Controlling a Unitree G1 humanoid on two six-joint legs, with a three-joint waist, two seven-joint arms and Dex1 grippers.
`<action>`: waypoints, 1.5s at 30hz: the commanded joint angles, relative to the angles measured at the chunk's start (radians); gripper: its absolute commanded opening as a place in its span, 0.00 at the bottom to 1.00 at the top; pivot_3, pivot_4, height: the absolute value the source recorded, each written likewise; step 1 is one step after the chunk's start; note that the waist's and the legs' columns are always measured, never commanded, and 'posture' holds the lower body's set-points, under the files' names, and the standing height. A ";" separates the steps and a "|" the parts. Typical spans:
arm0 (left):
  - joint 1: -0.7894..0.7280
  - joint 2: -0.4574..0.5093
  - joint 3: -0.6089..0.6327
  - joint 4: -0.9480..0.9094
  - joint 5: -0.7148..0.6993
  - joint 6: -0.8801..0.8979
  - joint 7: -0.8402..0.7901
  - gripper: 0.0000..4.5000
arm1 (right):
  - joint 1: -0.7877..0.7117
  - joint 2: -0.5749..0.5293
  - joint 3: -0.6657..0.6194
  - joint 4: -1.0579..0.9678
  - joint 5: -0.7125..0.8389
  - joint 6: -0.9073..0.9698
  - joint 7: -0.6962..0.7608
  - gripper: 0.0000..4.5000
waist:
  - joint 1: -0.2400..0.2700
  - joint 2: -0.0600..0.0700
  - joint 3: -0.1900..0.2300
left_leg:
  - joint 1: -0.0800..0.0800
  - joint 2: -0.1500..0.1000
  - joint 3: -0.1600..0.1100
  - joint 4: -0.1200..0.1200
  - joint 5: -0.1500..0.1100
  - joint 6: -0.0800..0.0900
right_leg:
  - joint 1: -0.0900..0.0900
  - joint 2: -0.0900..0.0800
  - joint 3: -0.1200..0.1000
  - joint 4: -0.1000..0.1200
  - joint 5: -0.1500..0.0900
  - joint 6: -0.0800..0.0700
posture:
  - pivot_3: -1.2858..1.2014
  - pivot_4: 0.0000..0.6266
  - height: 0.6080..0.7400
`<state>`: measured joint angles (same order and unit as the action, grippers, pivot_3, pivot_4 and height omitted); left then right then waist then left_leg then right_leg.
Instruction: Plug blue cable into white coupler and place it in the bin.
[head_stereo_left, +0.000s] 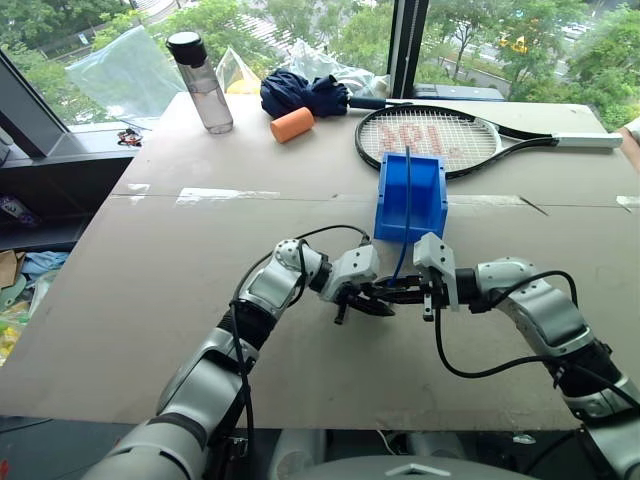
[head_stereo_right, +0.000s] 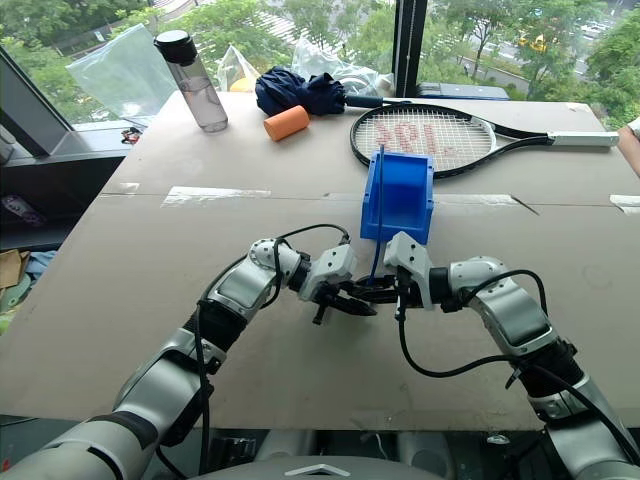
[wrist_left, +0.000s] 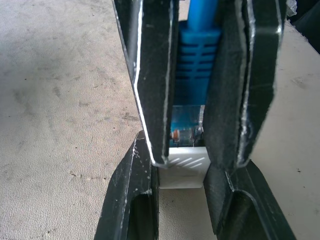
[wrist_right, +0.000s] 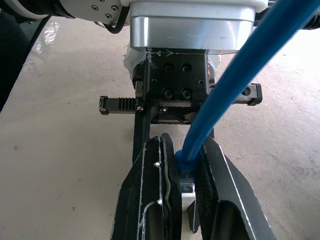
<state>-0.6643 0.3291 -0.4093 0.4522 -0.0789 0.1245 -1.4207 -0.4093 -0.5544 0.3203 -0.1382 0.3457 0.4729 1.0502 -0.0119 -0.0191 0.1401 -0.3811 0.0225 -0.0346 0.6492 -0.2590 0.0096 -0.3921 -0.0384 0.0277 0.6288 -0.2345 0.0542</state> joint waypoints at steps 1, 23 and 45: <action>-0.003 0.002 -0.004 -0.045 -0.009 0.001 -0.016 0.13 | -0.004 -0.036 0.066 0.028 -0.099 -0.016 0.010 0.00 | 0.000 0.000 0.000 | 0.000 0.000 0.000 0.000 0.000 0.000 | 0.000 0.000 0.000 0.000 0.000 0.000 | 0.52 0.24 1.00; 0.100 0.032 0.083 -0.239 -0.074 0.100 0.100 0.64 | 0.084 0.073 -0.041 -0.047 -0.098 -0.032 -0.118 0.00 | -0.003 -0.001 -0.010 | 0.004 0.001 -0.001 0.000 0.000 0.000 | 0.002 0.002 0.000 0.005 0.000 0.000 | 0.52 0.24 1.00; 0.334 0.096 0.479 -0.806 -0.385 0.390 0.572 1.00 | -0.441 0.215 -0.478 0.301 0.122 0.370 -0.562 0.89 | -0.001 0.004 -0.004 | -0.002 0.000 0.001 -0.003 0.000 0.000 | -0.004 -0.002 0.000 0.002 0.000 0.000 | 0.52 0.24 1.00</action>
<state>-0.3297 0.4251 0.0404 -0.3009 -0.4256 0.5138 -0.8686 -0.8442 -0.3167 -0.1280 0.2269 0.4446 0.8510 0.4717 -0.0126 -0.0150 0.1361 -0.3831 0.0226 -0.0334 0.6451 -0.2590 0.0094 -0.3963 -0.0402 0.0281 0.6301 -0.2342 0.0539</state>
